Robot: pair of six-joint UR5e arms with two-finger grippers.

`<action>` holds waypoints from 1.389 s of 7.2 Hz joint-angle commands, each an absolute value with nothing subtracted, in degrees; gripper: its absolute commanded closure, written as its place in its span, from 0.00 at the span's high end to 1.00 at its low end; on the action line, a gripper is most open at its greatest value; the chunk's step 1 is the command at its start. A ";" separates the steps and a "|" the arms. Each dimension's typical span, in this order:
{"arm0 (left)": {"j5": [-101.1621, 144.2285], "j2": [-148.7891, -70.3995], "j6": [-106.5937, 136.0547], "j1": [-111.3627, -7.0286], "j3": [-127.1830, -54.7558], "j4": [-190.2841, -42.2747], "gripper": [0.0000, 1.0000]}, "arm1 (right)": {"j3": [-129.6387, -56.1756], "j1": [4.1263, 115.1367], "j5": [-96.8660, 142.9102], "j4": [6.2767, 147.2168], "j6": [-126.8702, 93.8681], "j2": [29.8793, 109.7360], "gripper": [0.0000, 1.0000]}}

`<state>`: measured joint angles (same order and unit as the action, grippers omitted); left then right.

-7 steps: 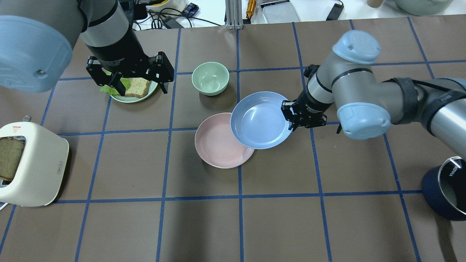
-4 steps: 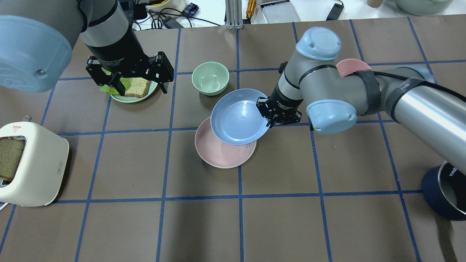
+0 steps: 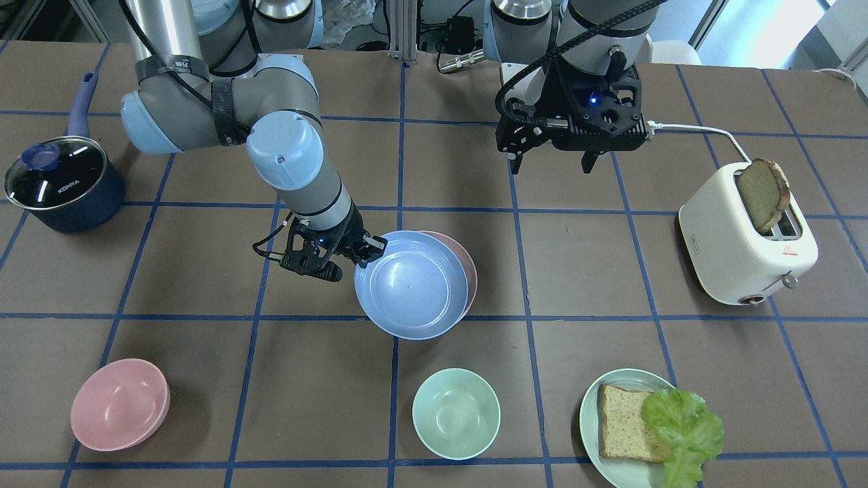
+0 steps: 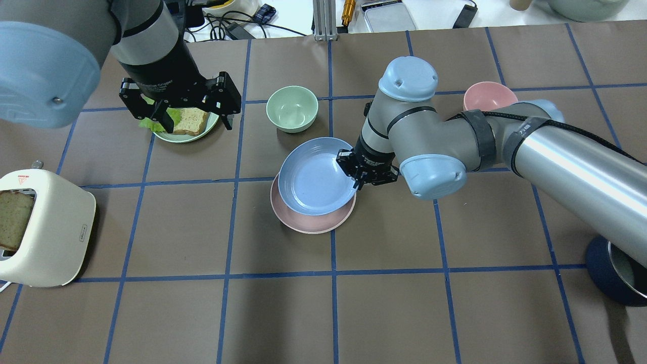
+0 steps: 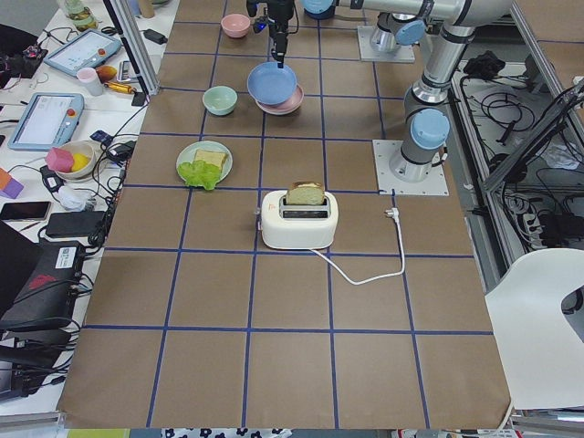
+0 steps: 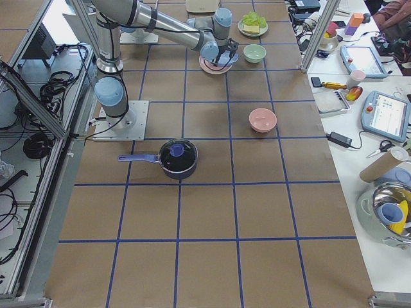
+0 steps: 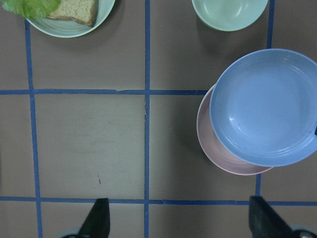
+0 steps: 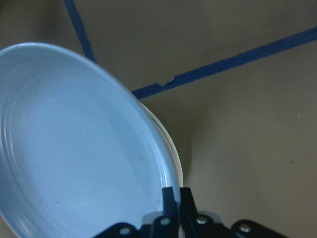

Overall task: Stack three plates with pink and blue
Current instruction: 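Lower the blue plate onto the pink plate and open the right gripper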

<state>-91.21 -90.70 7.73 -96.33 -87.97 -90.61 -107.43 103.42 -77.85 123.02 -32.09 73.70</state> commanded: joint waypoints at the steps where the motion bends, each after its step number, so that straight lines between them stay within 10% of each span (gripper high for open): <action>1: -91.23 -90.70 7.73 -96.33 -87.89 -90.62 1.00 | -108.72 103.45 -77.87 123.31 -31.90 73.83 0.00; 10: -90.79 -90.79 7.73 -95.98 -87.45 -90.88 1.00 | -108.81 105.38 -75.76 123.84 -34.54 74.35 0.09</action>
